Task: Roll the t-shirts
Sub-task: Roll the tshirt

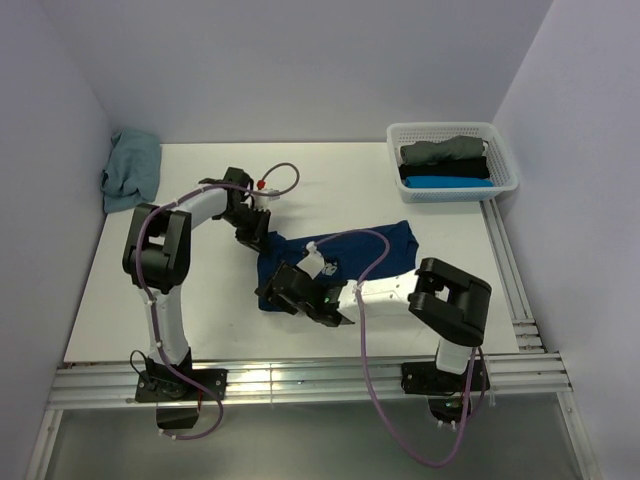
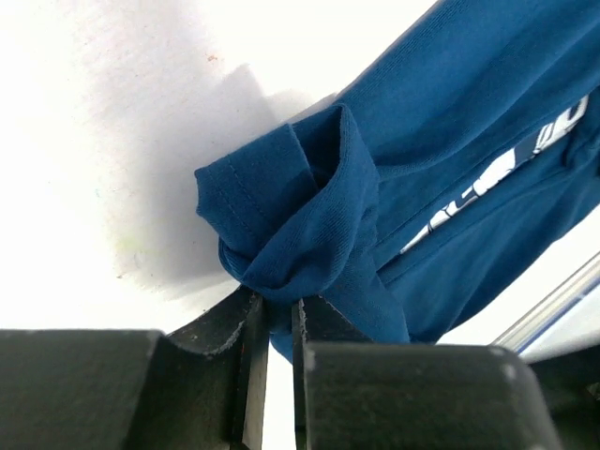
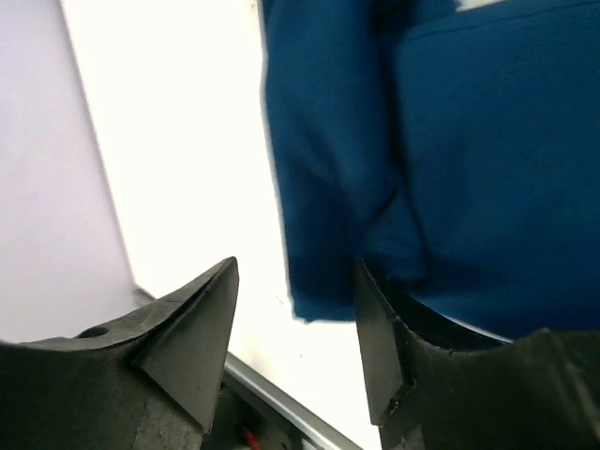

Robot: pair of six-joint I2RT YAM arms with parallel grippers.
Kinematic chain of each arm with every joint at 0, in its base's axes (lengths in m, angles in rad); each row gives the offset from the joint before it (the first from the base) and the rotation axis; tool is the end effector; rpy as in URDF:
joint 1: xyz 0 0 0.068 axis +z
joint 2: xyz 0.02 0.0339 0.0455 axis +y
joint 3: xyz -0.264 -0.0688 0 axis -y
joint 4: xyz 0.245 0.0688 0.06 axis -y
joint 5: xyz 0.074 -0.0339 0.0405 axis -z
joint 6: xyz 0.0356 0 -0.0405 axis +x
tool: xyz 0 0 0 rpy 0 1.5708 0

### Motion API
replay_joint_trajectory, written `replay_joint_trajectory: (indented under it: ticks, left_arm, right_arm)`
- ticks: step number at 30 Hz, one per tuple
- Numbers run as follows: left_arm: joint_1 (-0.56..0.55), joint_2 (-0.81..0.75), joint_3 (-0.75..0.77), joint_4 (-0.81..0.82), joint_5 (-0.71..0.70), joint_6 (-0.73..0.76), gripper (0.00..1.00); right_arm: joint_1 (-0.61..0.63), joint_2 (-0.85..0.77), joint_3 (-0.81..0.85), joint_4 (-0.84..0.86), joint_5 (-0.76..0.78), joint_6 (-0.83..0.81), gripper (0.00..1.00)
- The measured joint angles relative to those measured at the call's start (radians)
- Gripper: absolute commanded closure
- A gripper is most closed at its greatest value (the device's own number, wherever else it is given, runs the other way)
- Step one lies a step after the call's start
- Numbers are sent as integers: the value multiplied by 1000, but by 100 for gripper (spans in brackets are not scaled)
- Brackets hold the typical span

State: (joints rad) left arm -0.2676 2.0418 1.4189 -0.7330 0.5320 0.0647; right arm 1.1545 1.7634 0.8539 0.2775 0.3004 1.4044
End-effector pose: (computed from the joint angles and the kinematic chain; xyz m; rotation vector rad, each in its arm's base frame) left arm 0.3772 -0.1222 0.1523 0.5589 2.8216 -0.8107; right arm 0.1534 0.3209 0.1523 0.4805 2.3515 1.0586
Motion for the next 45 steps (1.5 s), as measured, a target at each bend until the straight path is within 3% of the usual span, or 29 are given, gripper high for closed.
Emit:
replay_joint_trajectory:
  ticks: [7,13,23,45]
  left_arm:
    - [-29,0,28,-36,-66,17,89]
    - [-48,0,47,-58,-100,29,89]
    - [-63,0,74,-89,-129,29,87]
    - [-74,12,98,-111,-136,29,85]
  right_arm:
    - [28,-10,240,-396,132,-122,41]
    - [10,133,537,-616,228,-265,42]
    - [-17,305,685,-753,303,-416,39]
    - [13,386,877,-902,374,-473,35]
